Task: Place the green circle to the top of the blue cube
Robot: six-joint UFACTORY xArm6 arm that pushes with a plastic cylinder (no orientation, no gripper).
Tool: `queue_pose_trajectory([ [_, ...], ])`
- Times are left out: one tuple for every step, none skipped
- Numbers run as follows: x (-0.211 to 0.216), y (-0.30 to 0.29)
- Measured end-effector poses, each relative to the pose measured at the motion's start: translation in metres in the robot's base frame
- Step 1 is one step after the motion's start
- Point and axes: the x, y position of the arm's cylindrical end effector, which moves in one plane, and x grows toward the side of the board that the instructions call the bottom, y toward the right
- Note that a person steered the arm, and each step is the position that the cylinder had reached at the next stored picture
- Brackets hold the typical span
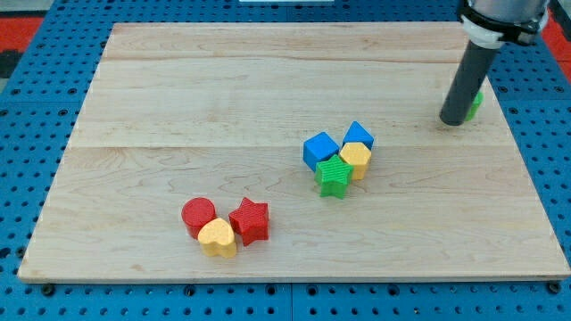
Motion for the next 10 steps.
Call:
queue_pose_trajectory([
  [0.015, 0.006],
  [-0.005, 0.069],
  [-0.039, 0.049],
  [-0.029, -0.029],
  [-0.025, -0.093],
  [-0.045, -0.094],
  [-0.034, -0.124],
  [-0.028, -0.159],
  [-0.023, -0.165],
  [-0.038, -0.188],
])
